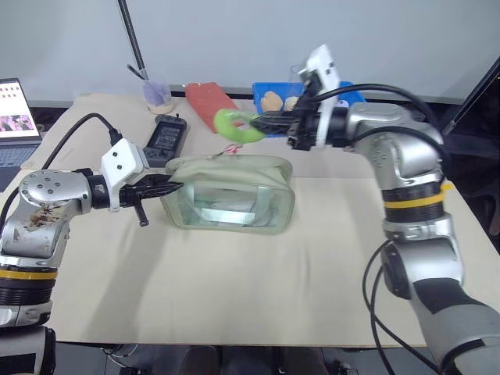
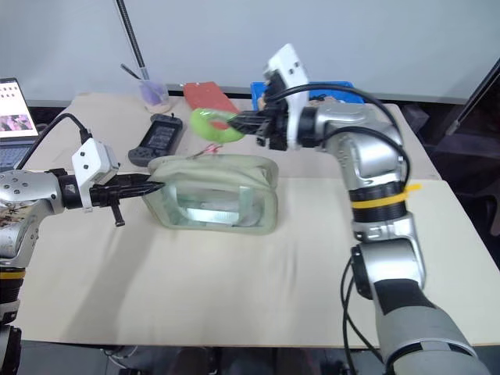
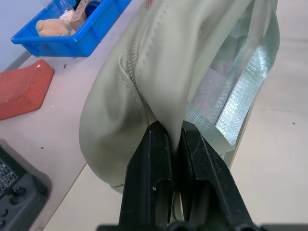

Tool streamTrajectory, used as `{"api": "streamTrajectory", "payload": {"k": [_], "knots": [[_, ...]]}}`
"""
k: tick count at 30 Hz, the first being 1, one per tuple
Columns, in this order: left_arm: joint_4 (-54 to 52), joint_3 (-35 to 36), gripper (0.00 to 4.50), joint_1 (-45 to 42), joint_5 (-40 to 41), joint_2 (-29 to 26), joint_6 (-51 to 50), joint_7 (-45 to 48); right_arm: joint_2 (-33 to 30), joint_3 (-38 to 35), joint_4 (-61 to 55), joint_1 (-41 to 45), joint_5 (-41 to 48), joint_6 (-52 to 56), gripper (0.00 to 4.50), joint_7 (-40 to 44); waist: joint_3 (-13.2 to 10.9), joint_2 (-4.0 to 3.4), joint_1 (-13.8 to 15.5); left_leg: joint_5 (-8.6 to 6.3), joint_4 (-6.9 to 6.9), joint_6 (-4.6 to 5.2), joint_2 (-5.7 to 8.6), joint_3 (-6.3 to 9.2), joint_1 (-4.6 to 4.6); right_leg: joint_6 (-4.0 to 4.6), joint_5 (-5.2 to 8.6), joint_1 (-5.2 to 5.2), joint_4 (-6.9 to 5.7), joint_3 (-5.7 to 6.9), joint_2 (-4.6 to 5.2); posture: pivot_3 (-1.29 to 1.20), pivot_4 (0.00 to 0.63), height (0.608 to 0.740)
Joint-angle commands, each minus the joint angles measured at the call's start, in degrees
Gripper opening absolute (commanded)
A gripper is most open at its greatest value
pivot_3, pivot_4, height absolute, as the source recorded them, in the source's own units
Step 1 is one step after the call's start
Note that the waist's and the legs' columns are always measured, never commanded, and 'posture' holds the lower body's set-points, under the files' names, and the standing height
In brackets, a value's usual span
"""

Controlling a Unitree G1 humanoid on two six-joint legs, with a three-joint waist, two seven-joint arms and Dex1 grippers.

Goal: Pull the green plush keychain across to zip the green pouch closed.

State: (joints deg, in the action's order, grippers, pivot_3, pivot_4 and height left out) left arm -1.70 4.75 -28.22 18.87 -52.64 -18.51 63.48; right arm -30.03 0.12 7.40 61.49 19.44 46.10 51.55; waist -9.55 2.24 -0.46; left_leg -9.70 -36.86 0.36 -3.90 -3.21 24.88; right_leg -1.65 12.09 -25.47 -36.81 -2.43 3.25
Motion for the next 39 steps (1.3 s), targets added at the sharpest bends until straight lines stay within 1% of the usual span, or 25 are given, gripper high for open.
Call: {"api": "streamTrajectory", "payload": {"k": [1, 6, 9, 11, 14, 16, 19, 21, 24, 27, 28, 29, 30, 31, 32, 34, 36, 38, 39], "knots": [[1.8, -0.4, 0.0, 1.2, -1.8, -0.9, 0.2, 0.0, -5.2, -4.8, -4.0, -3.8, -0.3, 1.8, 0.02, -3.1, 0.0, 0.0, -0.1, 0.0, 0.0, 0.0, 0.0, -0.03, -0.02, 0.0, 0.0, 0.0, 0.0, -0.01, 0.01, 0.0, 0.15, 0.74], [4.3, -1.1, 0.0, 0.3, -2.8, -0.7, 1.9, 0.5, -10.8, -8.8, -7.1, -12.2, -0.1, 3.1, 0.02, -6.5, 0.0, -0.07, -0.4, 0.0, 0.03, 0.01, 0.0, -0.08, -0.06, 0.0, 0.0, -0.02, 0.0, -0.04, 0.02, 0.0, 0.15, 0.74], [6.1, -2.0, 0.0, -1.3, -3.3, -0.1, 2.8, 0.7, -10.9, -11.1, -7.5, -17.6, -0.2, 2.9, 0.02, -9.6, 0.0, -0.07, -0.4, 0.0, 0.05, 0.02, 0.0, -0.07, -0.16, 0.0, 0.01, 0.06, -0.01, -0.05, 0.0, 0.0, 0.15, 0.74], [6.8, -2.7, 0.0, -2.1, -3.5, 0.2, 3.4, 0.8, -9.1, -10.9, -8.3, -21.7, -0.3, 2.4, 0.02, -11.4, 0.0, -0.07, -0.3, 0.0, 0.05, 0.01, 0.01, -0.08, -0.18, -0.11, 0.07, 0.11, 0.01, -0.05, 0.01, 0.0, 0.15, 0.74], [7.7, -3.6, 0.0, -3.2, -3.7, 0.6, 4.1, 1.1, -3.8, -9.1, -10.0, -27.7, 0.3, 2.0, 0.02, -14.5, 0.0, -0.07, -0.3, 0.0, 0.04, 0.01, 0.02, -0.05, -0.25, -0.16, 0.1, 0.24, 0.05, -0.06, 0.02, 0.0, 0.15, 0.74], [8.3, -4.0, 0.0, -3.7, -3.8, 0.8, 4.4, 1.3, 0.3, -7.7, -10.8, -30.1, 0.9, 2.2, 0.02, -16.4, 0.0, -0.08, -0.3, 0.0, 0.04, 0.01, 0.02, -0.04, -0.27, -0.17, 0.1, 0.25, 0.03, -0.07, 0.0, 0.0, 0.15, 0.74], [8.9, -4.4, 0.0, -4.3, -4.0, 1.1, 4.9, 1.5, 4.7, -4.7, -10.9, -32.3, 0.2, 1.2, 0.02, -18.1, 0.1, -0.11, -0.6, 0.0, 0.04, 0.02, 0.02, -0.04, -0.28, -0.18, 0.1, 0.23, 0.0, -0.08, -0.02, 0.0, 0.15, 0.74], [9.0, -4.4, 0.0, -4.3, -4.0, 1.2, 5.1, 1.7, 6.0, -3.2, -10.5, -32.7, -0.3, 0.4, 0.02, -18.4, 0.1, -0.13, -0.6, 0.0, 0.04, 0.02, 0.01, -0.03, -0.29, -0.2, 0.12, 0.23, -0.01, -0.08, -0.04, 0.0, 0.15, 0.74], [9.0, -4.1, 0.0, -4.4, -3.9, 1.5, 5.4, 1.8, 5.5, -2.6, -9.4, -31.3, -0.8, -1.1, 0.02, -17.8, 0.1, -0.13, -0.5, 0.0, 0.03, 0.02, 0.01, -0.03, -0.28, -0.22, 0.13, 0.25, 0.01, -0.08, -0.02, 0.0, 0.15, 0.74], [8.8, -2.6, 0.0, -4.3, -1.9, 1.7, 4.3, 2.1, 2.4, -3.6, -8.6, -28.2, -0.3, -2.9, 0.02, -15.0, 0.0, -0.14, -0.5, 0.0, 0.03, 0.01, 0.02, -0.05, -0.28, -0.22, 0.13, 0.25, 0.02, -0.08, -0.01, 0.0, 0.15, 0.74], [8.6, -1.9, 0.0, -4.2, -0.8, 1.7, 3.6, 2.6, 1.2, -3.8, -8.4, -27.4, -0.1, -3.6, 0.77, -13.8, 0.0, -0.14, -0.4, 0.0, 0.03, 0.01, 0.02, -0.05, -0.28, -0.22, 0.13, 0.24, 0.03, -0.08, -0.01, 0.0, 0.15, 0.74], [8.1, -0.9, 0.41, -4.0, 0.8, 1.4, 2.0, 3.3, -0.8, -4.1, -8.2, -26.6, 0.3, -4.0, 1.04, -11.9, 0.0, -0.14, -0.4, 0.0, 0.03, 0.01, 0.01, -0.05, -0.28, -0.22, 0.14, 0.24, 0.03, -0.08, -0.01, 0.0, 0.15, 0.74], [7.7, 0.8, 0.85, -4.3, 3.2, 0.8, -0.7, 3.7, -4.0, -4.2, -8.2, -25.5, 0.5, -4.7, 1.38, -8.8, 0.0, -0.14, -0.4, 0.0, 0.03, 0.01, 0.01, -0.03, -0.28, -0.22, 0.14, 0.23, 0.03, -0.07, -0.02, 0.0, 0.15, 0.74], [7.3, 1.9, 1.18, -4.4, 4.7, 0.4, -2.6, 3.9, -6.3, -4.1, -8.1, -24.7, 0.8, -5.2, 1.72, -6.6, 0.0, -0.16, -0.4, 0.0, 0.04, 0.02, 0.01, -0.03, -0.27, -0.22, 0.14, 0.23, 0.03, -0.07, -0.03, 0.0, 0.15, 0.74], [7.1, 3.0, 1.6, -4.7, 5.9, 0.0, -4.3, 4.0, -8.5, -4.1, -8.1, -24.0, 1.0, -5.6, 2.02, -4.4, -0.1, -0.15, -0.4, 0.0, 0.04, 0.02, 0.01, -0.02, -0.22, -0.22, 0.14, 0.19, 0.03, -0.07, -0.03, 0.0, 0.15, 0.74], [6.6, 5.5, 2.61, -4.8, 8.1, -1.8, -7.9, 4.3, -13.8, -3.8, -8.3, -22.1, 1.5, -6.2, 2.76, 1.0, -0.1, -0.13, -0.4, 0.0, 0.04, 0.02, 0.01, 0.02, -0.11, -0.22, 0.15, 0.1, 0.04, -0.06, -0.04, 0.0, 0.15, 0.74], [5.6, 8.3, 3.52, -4.4, 10.9, -4.3, -12.4, 4.9, -18.3, -4.0, -9.3, -20.1, 3.0, -6.0, 3.46, 6.2, -0.1, -0.13, -0.5, -0.02, 0.06, 0.05, 0.01, 0.04, -0.04, -0.21, 0.15, 0.06, 0.08, -0.06, -0.06, 0.0, 0.15, 0.74], [4.9, 10.9, 4.48, -3.8, 13.4, -6.8, -16.3, 5.7, -21.0, -4.7, -10.3, -18.0, 5.1, -4.9, 4.14, 10.0, -0.1, -0.14, -0.7, -0.05, 0.06, 0.08, 0.01, 0.02, 0.0, -0.18, 0.16, -0.02, 0.08, -0.08, -0.05, 0.0, 0.15, 0.74], [4.8, 12.2, 4.5, -3.2, 14.1, -8.2, -17.6, 6.3, -22.1, -5.2, -10.9, -16.7, 6.6, -4.0, 4.49, 11.5, -0.1, -0.16, -1.0, -0.06, 0.06, 0.11, -0.01, 0.02, 0.01, -0.18, 0.17, -0.03, 0.08, -0.07, -0.06, 0.0, 0.15, 0.74]]}}
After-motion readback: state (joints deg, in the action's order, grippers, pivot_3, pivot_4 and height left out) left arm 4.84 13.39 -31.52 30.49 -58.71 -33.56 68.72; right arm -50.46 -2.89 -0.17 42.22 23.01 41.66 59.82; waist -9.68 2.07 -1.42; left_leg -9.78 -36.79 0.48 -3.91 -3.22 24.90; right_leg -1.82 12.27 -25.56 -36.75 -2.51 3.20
